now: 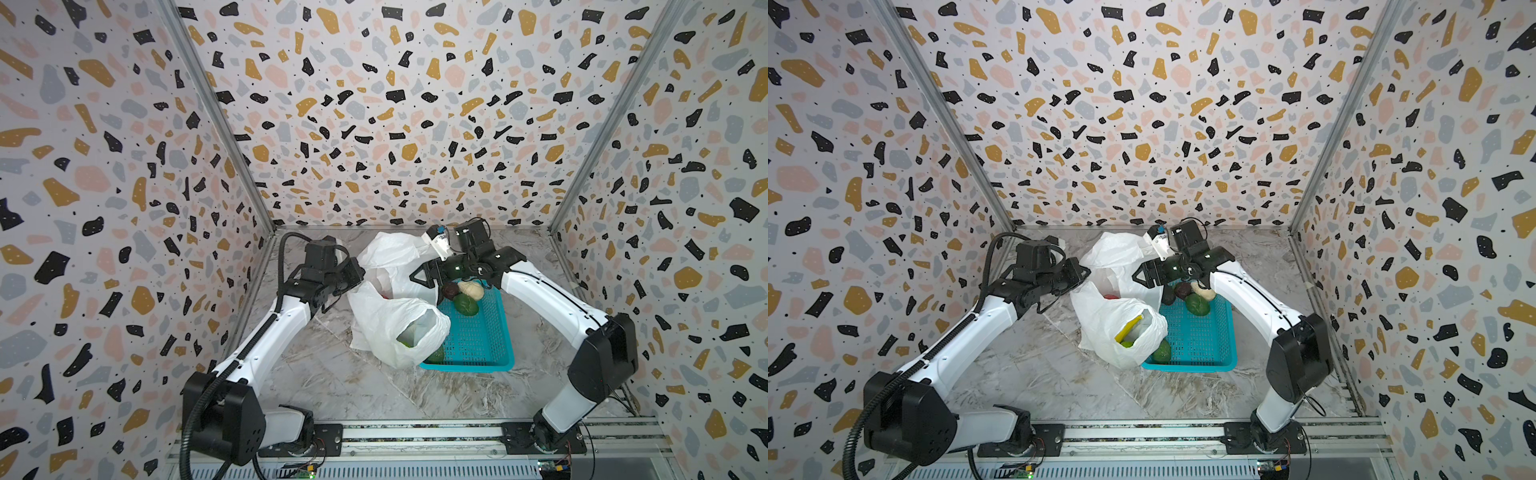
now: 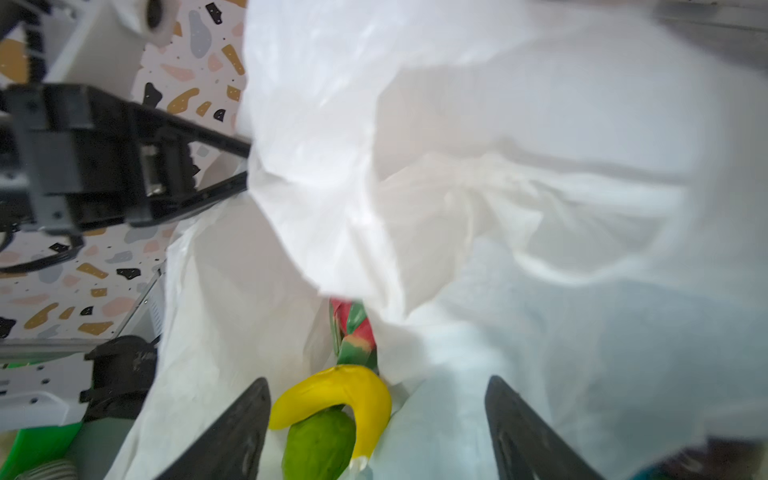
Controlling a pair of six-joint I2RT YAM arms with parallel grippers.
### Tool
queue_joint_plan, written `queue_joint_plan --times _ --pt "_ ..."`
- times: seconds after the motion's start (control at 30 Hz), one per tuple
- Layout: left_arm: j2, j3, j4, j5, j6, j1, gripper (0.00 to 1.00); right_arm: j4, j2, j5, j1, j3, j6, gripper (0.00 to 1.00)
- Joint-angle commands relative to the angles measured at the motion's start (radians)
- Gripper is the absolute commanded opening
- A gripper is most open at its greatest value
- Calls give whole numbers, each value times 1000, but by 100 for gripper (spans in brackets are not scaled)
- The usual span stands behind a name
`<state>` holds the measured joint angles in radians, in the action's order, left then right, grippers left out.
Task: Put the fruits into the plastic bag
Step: 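Open the right gripper to release the banana into the bag, then withdraw the right gripper and lower it over the dark green fruit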
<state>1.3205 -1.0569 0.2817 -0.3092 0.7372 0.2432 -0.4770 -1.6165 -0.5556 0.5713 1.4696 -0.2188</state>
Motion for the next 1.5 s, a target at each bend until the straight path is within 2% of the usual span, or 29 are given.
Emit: queue_joint_plan --times 0.0,0.13,0.3,0.4,0.6,0.83,1.17,1.47 --pt "4 5 -41 -8 4 -3 0 3 115 -58 -1 -45 9 81" --pt "8 3 -39 -10 4 -3 0 16 213 -24 -36 -112 -2 81" --pt "-1 1 -39 -14 5 -2 0 37 285 160 -165 -199 -101 84" --pt "-1 -2 -38 -17 7 -2 0 -3 230 254 -205 -219 -127 84" --pt "-9 -9 -30 -21 4 -1 0 -11 71 371 -205 -262 -118 82" --pt "-12 -14 -18 -23 -2 -1 0 46 -41 429 -203 -304 -110 81" --pt "-5 -8 -24 -25 -2 -1 0 62 -103 399 -132 -333 -104 80" --pt "-15 -2 -19 -23 -3 -1 0 60 -145 413 -118 -338 -120 78"
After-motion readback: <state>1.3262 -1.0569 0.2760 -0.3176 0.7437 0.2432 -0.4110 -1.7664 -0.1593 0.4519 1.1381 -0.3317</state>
